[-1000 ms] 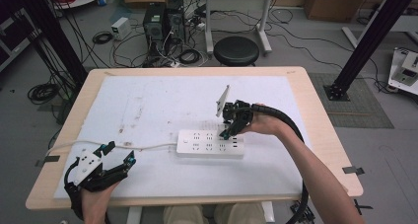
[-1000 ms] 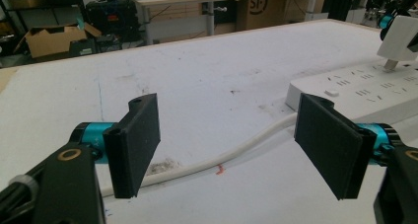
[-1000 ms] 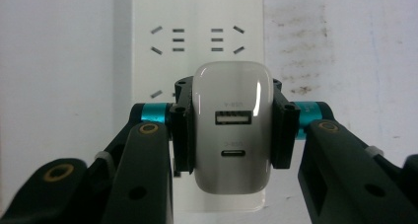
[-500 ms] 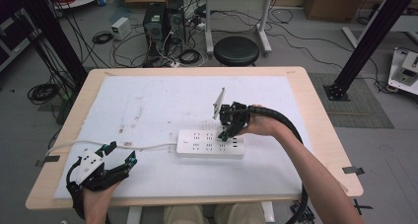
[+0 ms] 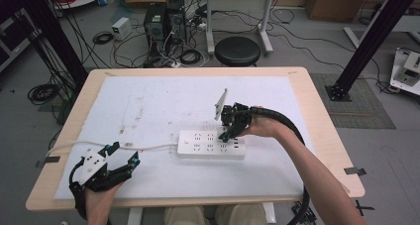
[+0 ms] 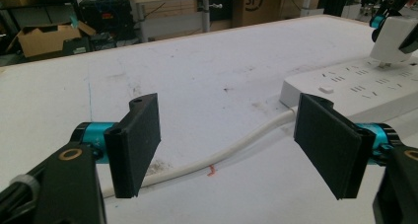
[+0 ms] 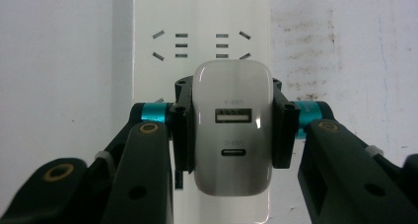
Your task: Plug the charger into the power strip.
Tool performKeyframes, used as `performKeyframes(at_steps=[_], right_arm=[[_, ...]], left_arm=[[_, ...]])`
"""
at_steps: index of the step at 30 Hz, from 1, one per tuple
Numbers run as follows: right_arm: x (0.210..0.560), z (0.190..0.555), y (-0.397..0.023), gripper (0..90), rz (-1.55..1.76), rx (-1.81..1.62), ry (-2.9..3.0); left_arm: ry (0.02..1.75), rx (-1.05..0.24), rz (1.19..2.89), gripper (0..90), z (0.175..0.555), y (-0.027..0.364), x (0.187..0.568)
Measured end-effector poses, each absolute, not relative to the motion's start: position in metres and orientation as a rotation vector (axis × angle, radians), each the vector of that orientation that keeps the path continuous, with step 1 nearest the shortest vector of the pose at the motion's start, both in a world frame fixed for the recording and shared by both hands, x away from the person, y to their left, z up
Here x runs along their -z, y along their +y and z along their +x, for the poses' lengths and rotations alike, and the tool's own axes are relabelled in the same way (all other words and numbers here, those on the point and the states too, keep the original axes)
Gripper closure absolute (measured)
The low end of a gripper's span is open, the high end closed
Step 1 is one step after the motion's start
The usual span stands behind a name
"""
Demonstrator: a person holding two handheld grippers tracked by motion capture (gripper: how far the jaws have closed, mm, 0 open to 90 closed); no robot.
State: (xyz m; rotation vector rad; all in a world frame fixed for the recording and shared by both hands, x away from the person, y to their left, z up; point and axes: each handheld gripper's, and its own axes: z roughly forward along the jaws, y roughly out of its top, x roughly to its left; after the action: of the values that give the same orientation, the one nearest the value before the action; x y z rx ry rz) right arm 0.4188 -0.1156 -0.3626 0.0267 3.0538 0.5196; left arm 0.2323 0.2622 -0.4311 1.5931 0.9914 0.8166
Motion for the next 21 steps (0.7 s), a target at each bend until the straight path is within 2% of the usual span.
performKeyframes(at_steps=[4, 9, 21], right_arm=[[0.369, 0.418, -0.112, 63.5, 0.019, -0.449, 3.054], [0.373, 0.421, -0.118, 63.6, 0.055, -0.553, 3.06], [0.373, 0.419, -0.115, 63.7, 0.031, -0.517, 3.056]], left_arm=[[0.991, -0.82, 1.595, 26.1, 0.232, 0.263, 0.43], [0.998, -0.819, 1.595, 26.2, 0.231, 0.265, 0.431], [0.99, -0.808, 1.62, 26.4, 0.233, 0.261, 0.43]])
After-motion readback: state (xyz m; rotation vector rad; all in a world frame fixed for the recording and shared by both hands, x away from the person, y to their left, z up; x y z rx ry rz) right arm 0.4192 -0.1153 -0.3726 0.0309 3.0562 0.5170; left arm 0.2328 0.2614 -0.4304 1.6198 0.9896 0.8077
